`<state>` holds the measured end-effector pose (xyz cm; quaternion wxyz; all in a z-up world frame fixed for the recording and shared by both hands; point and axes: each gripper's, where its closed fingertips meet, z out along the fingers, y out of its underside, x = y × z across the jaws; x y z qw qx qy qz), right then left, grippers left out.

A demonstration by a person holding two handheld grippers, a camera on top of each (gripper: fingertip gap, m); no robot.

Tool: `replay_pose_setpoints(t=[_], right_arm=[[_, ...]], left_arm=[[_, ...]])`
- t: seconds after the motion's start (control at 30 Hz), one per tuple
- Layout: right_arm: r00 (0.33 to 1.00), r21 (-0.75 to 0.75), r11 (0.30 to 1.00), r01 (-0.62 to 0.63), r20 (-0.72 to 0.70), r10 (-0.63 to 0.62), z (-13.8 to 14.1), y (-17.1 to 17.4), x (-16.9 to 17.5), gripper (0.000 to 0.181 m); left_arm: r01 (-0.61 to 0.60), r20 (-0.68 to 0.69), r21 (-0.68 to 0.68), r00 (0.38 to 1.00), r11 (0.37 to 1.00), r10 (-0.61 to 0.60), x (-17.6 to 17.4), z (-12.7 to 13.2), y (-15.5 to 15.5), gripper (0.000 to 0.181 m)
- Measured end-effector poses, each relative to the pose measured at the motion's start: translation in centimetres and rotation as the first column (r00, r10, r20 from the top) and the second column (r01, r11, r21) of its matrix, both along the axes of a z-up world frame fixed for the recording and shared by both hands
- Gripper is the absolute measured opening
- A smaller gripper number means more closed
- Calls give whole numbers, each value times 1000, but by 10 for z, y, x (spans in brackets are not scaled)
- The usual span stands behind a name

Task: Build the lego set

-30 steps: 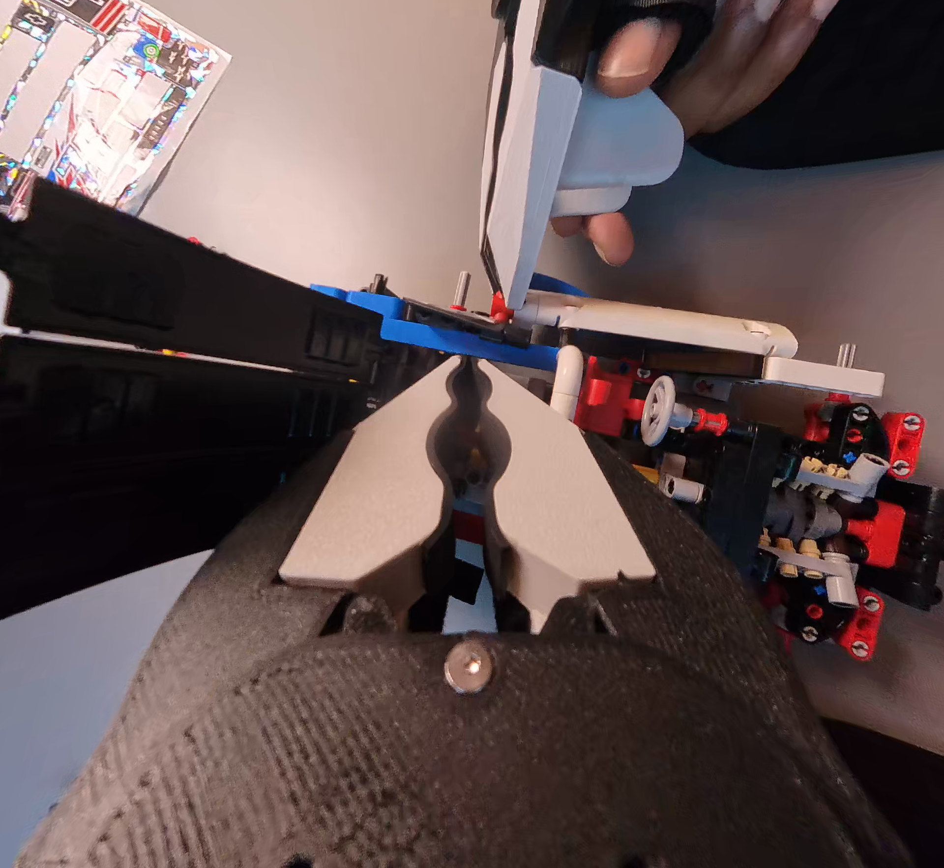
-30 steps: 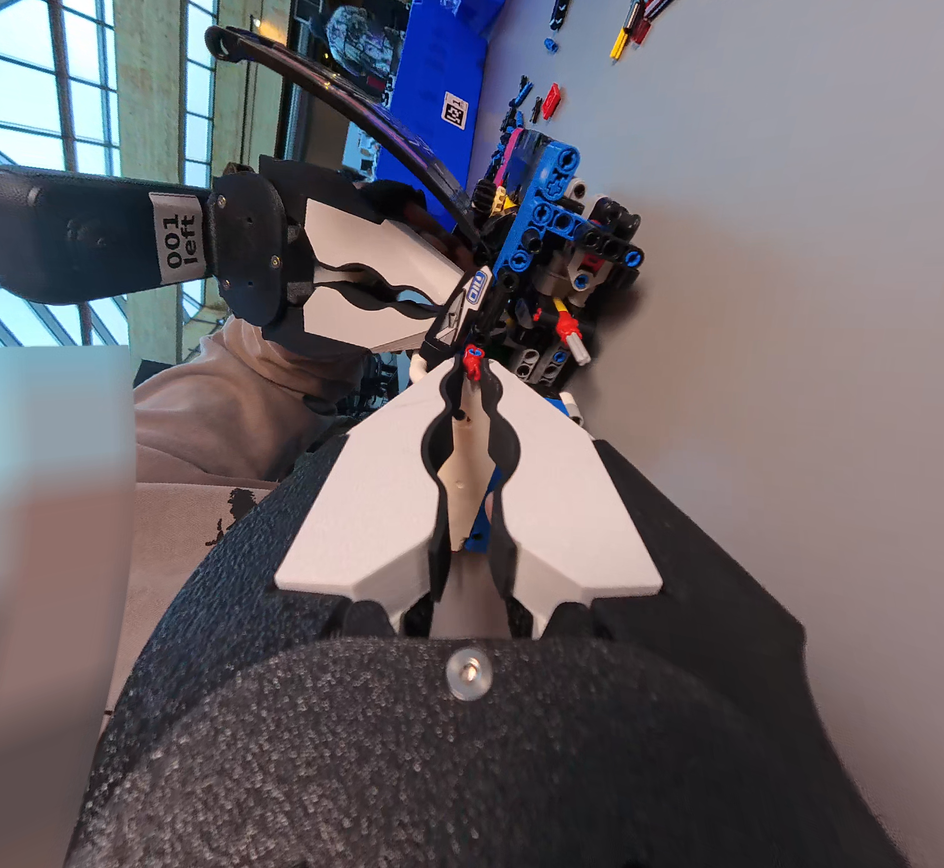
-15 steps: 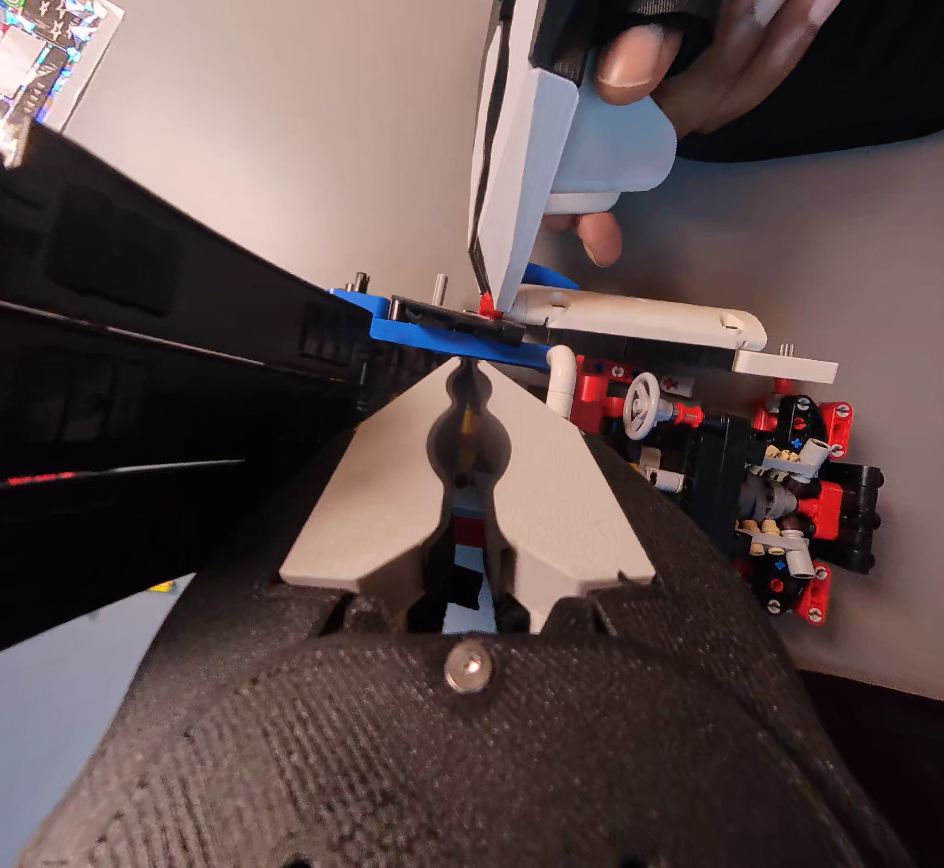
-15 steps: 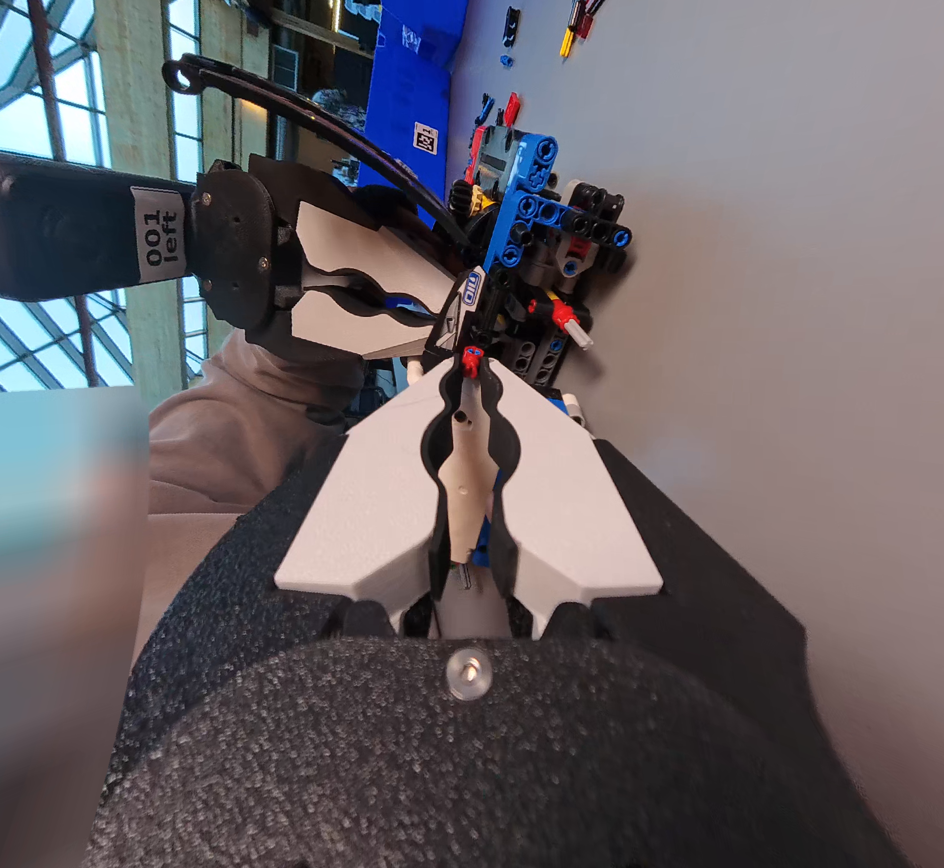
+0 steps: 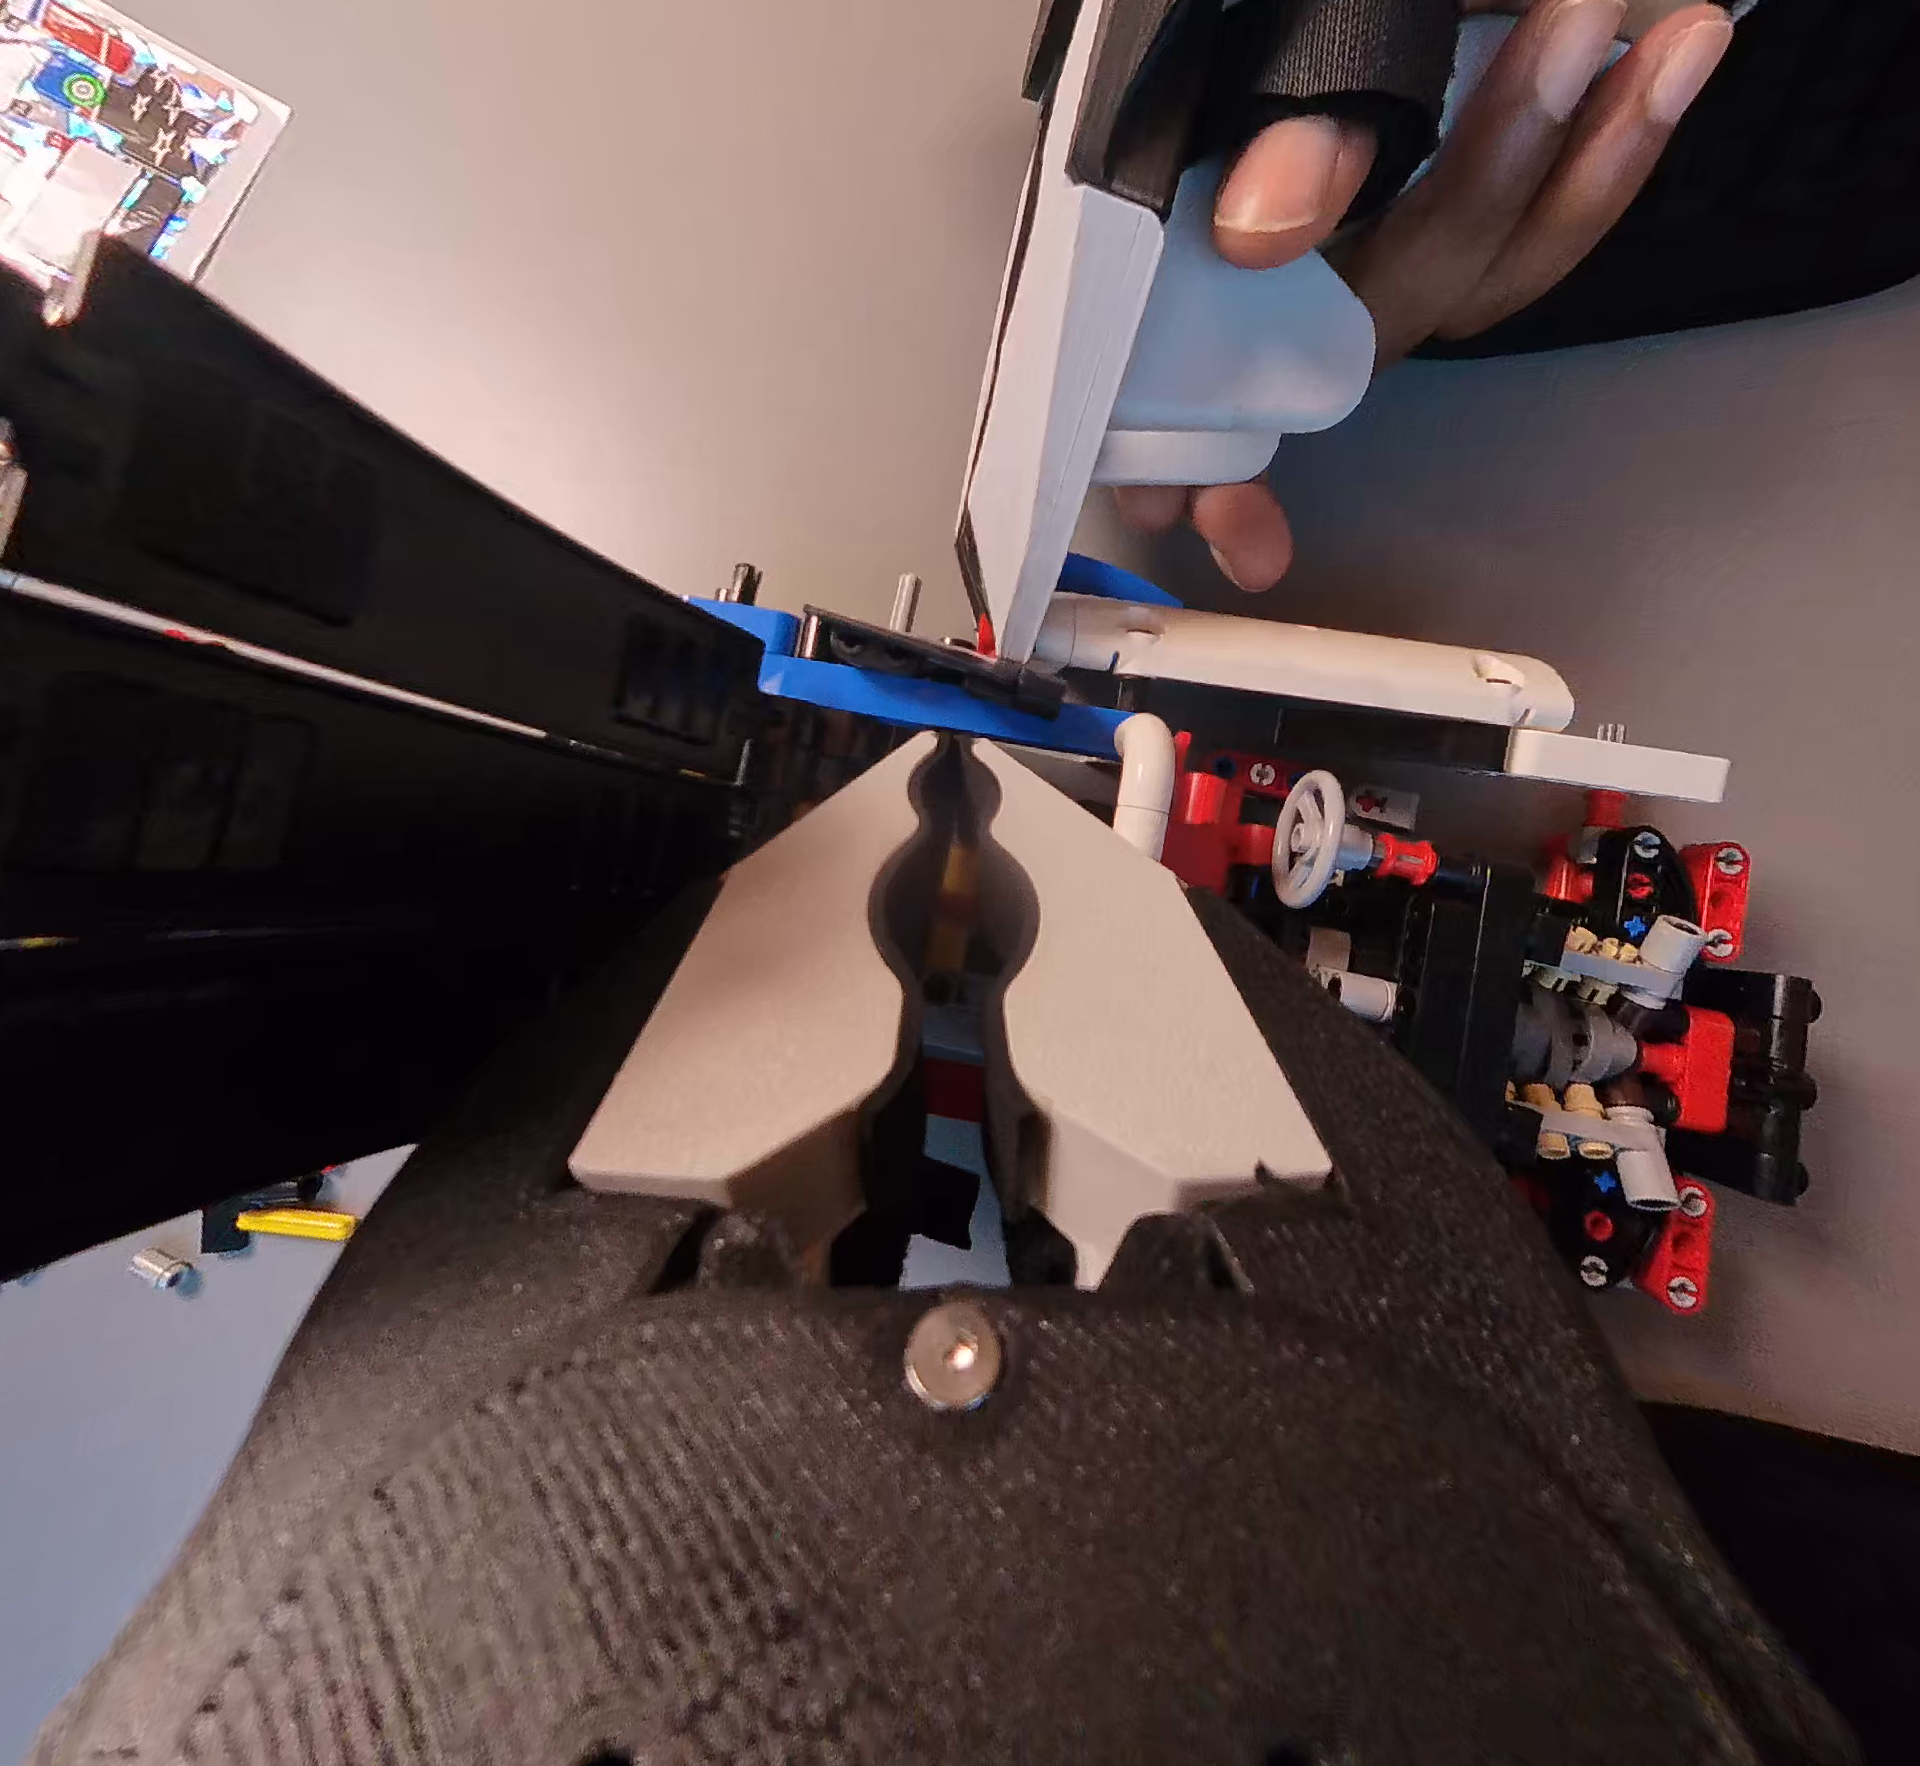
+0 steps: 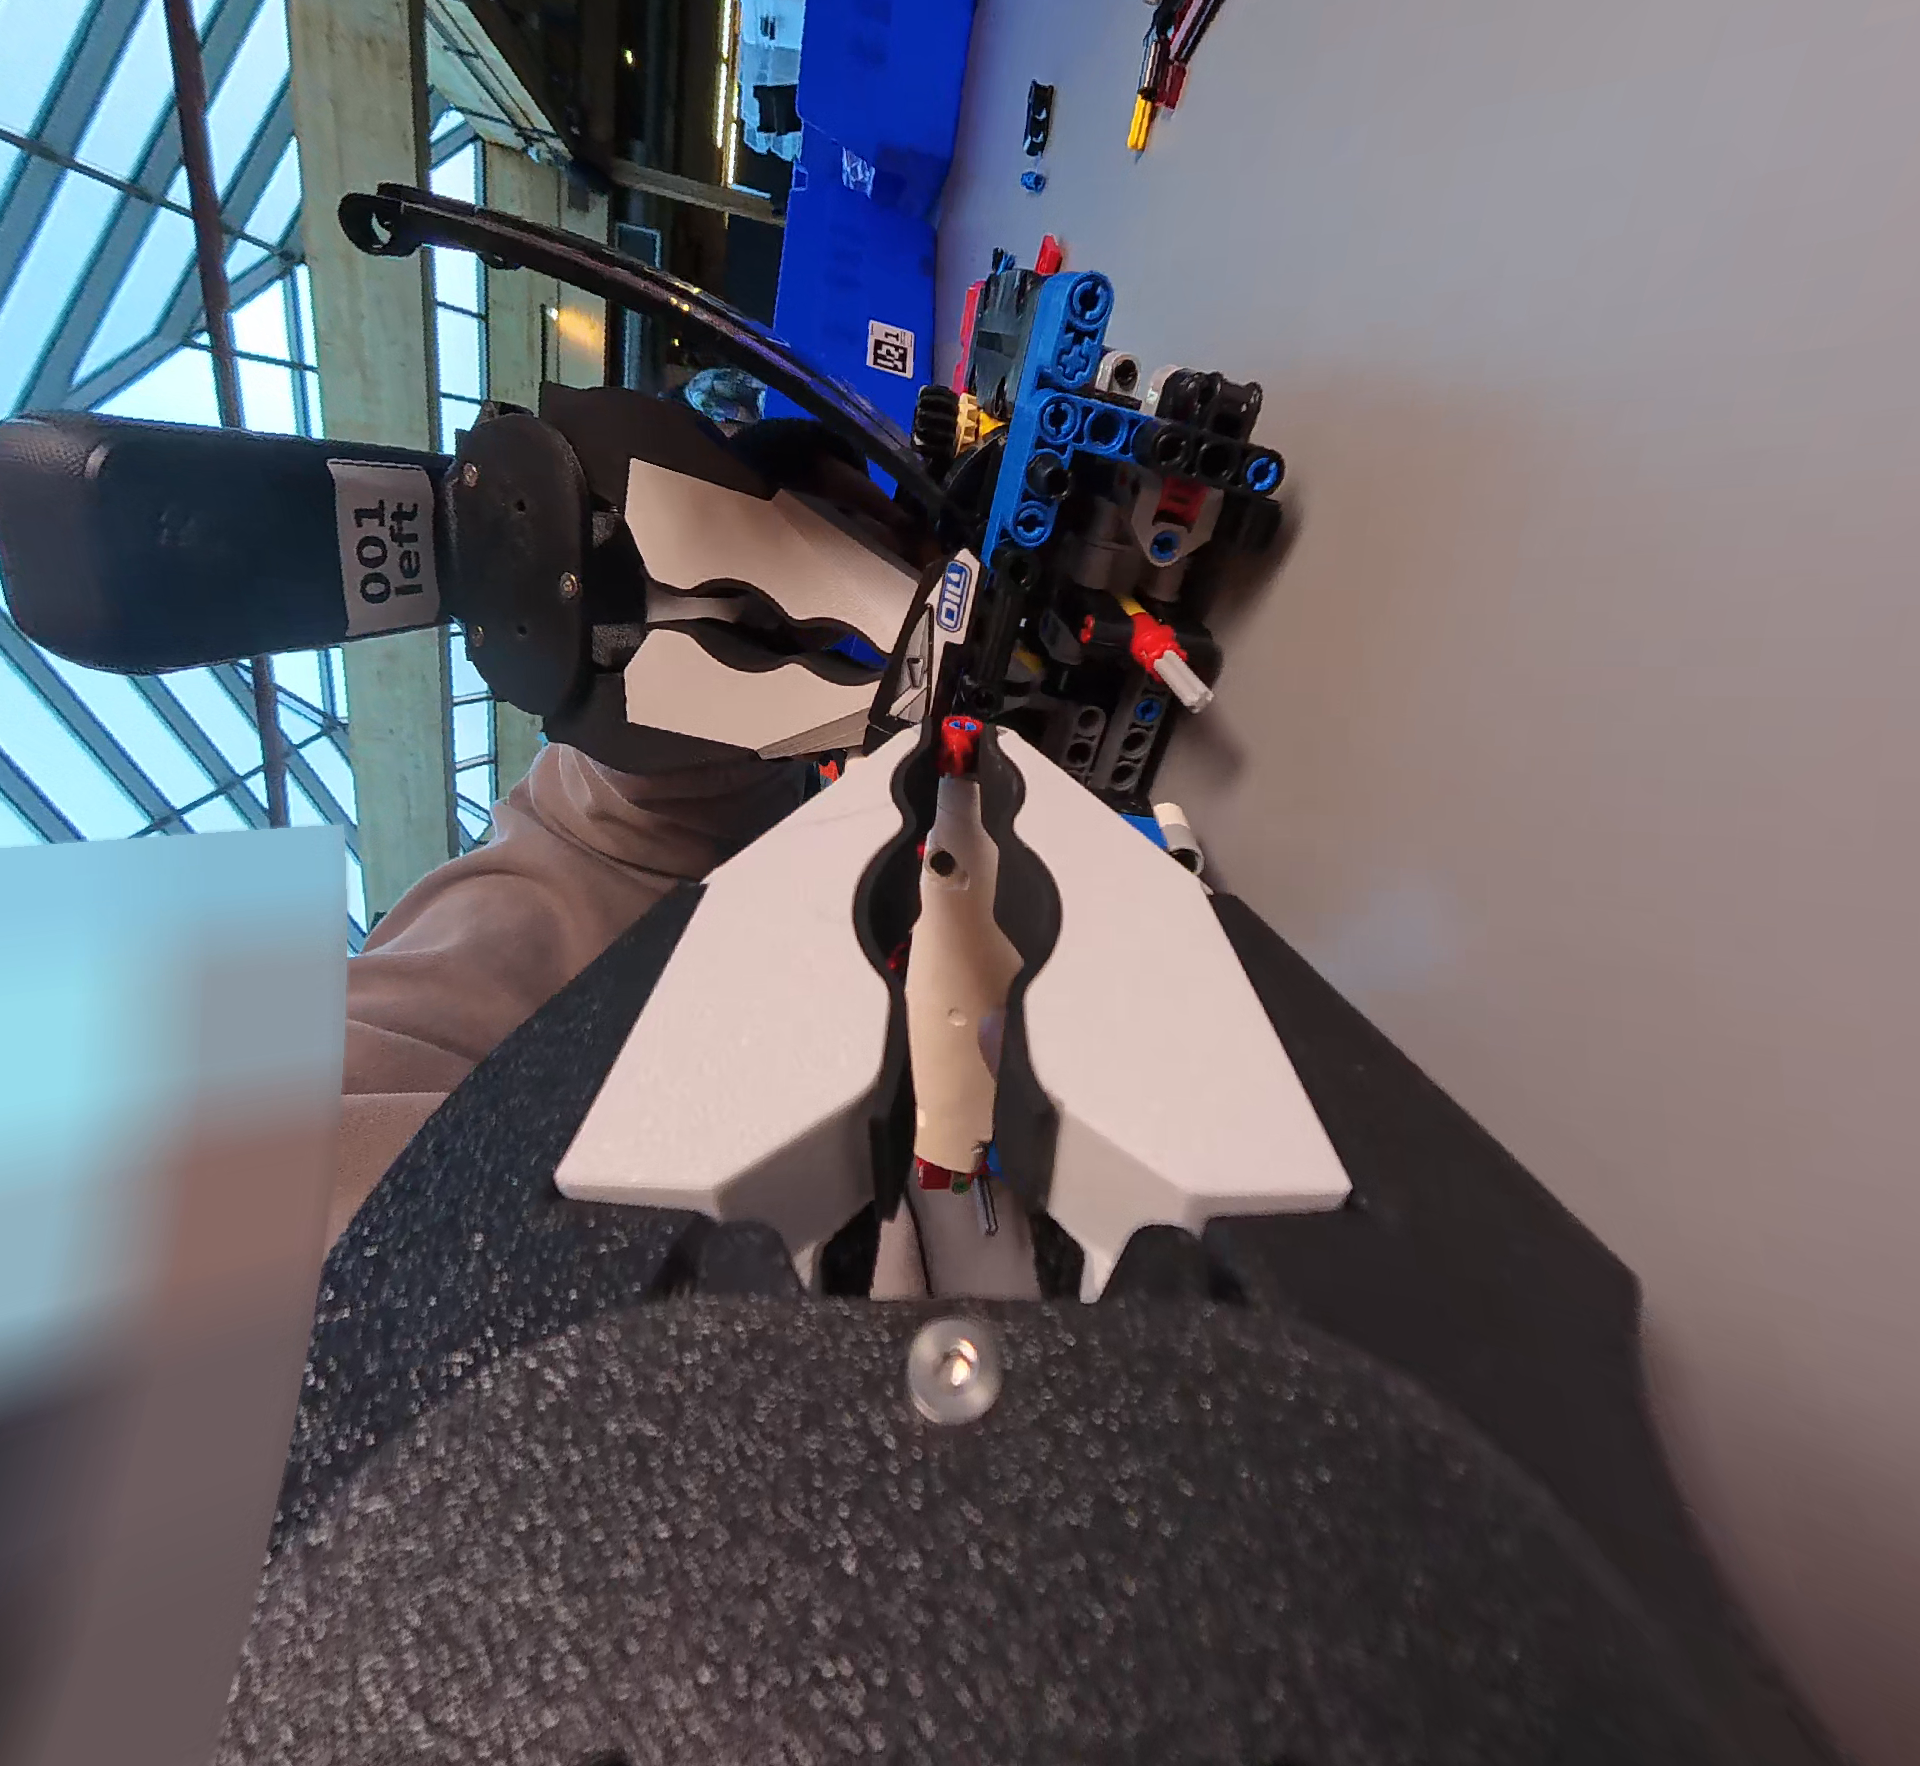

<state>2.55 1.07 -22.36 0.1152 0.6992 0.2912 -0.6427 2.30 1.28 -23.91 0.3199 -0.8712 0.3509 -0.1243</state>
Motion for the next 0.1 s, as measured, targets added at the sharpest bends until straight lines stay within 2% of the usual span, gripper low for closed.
replay_pose_setpoints(t=[0.1], right_arm=[[1000,0,1000,-17,-3,17,0,0,0,5]], left_arm=[[-1,-3,-15,1000,1000,1,-1,0,-1,0]])
